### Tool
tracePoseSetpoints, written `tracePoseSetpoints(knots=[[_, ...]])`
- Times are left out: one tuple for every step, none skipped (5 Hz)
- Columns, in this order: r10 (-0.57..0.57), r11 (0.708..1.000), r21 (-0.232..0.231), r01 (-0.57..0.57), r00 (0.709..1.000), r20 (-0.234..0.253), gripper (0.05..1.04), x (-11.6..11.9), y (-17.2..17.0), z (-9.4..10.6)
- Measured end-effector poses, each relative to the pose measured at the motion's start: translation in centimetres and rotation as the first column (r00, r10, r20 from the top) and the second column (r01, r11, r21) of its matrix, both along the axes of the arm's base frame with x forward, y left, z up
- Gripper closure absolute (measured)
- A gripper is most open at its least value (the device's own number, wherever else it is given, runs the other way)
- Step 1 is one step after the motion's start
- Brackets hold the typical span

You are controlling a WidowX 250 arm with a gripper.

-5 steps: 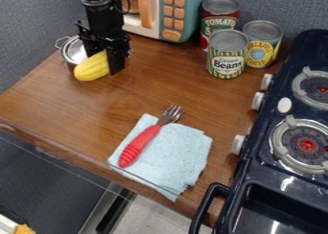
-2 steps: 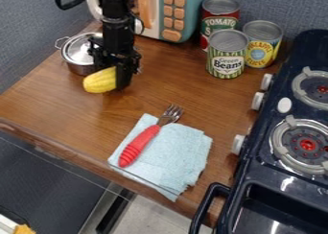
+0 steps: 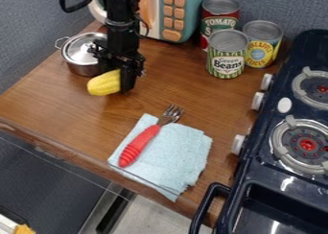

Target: Move the yellow corn to the right side of the silver pot

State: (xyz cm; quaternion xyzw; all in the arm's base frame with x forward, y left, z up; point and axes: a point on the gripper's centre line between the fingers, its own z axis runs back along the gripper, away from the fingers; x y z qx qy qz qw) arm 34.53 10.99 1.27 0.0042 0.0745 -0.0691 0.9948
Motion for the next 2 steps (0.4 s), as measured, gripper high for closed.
tracePoseSetpoints(knots=[[0.001, 1.000, 0.000, -0.001, 1.000, 0.005, 0.398, 0.06, 0.05, -0.01], [0.019, 1.000, 0.003, -0.019, 0.999, -0.027, 0.109, -0.41, 0.07, 0.04]])
